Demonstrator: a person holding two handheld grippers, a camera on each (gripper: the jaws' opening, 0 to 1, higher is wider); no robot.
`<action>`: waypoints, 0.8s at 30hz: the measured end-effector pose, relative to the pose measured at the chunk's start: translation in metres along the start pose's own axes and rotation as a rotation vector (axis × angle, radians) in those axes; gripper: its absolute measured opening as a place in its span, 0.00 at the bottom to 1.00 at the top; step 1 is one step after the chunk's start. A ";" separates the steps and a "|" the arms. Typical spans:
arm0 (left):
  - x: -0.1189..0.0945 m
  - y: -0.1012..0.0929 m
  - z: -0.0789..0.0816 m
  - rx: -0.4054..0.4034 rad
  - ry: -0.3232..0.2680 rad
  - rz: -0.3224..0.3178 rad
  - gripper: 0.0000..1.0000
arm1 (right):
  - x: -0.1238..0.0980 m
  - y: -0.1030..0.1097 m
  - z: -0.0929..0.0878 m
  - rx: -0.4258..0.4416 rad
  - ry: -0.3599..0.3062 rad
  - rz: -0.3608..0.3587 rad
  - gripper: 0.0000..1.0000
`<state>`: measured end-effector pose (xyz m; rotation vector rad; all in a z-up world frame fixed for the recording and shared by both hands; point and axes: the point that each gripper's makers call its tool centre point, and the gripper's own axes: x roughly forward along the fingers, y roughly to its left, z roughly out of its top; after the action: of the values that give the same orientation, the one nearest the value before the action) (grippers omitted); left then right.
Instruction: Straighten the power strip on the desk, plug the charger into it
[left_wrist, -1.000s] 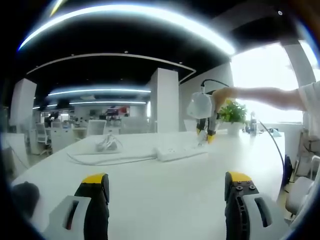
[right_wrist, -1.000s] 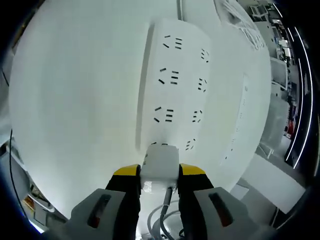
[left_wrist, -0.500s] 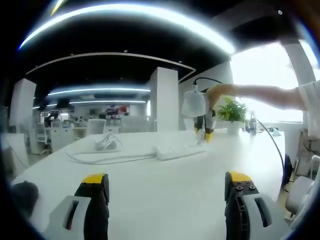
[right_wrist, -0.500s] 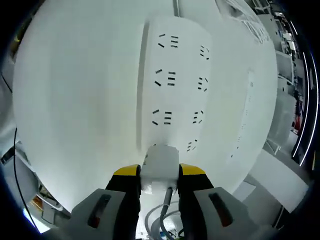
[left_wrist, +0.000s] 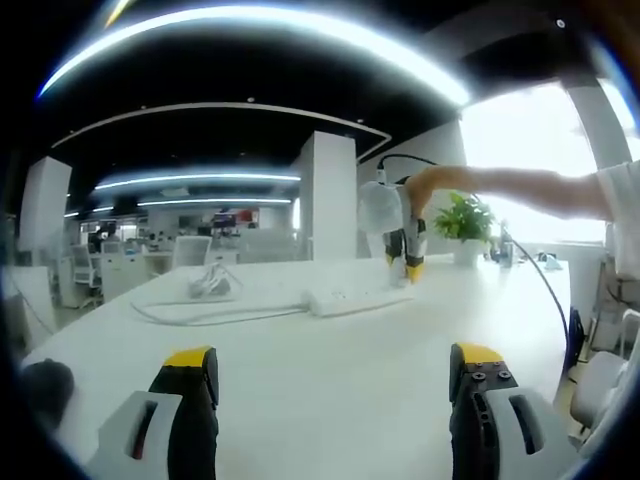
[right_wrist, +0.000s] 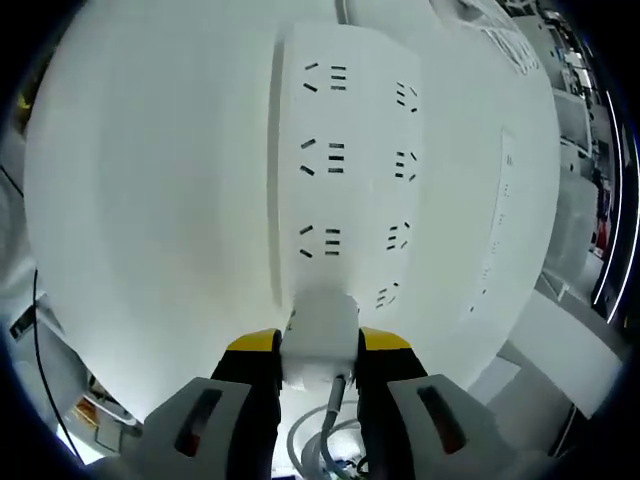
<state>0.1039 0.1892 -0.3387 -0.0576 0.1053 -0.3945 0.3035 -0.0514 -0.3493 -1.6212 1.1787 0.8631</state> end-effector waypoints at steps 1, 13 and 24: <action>0.001 -0.001 0.000 0.001 0.000 -0.002 0.99 | 0.000 0.000 0.001 -0.003 0.006 -0.004 0.27; 0.004 -0.002 0.002 0.015 0.010 -0.009 0.99 | -0.002 -0.001 0.005 0.021 -0.103 -0.027 0.27; 0.010 -0.009 0.005 0.021 0.007 -0.026 0.99 | -0.006 -0.010 0.012 0.029 -0.192 -0.112 0.35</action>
<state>0.1101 0.1777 -0.3339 -0.0365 0.1074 -0.4222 0.3114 -0.0369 -0.3451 -1.5285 0.9542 0.9034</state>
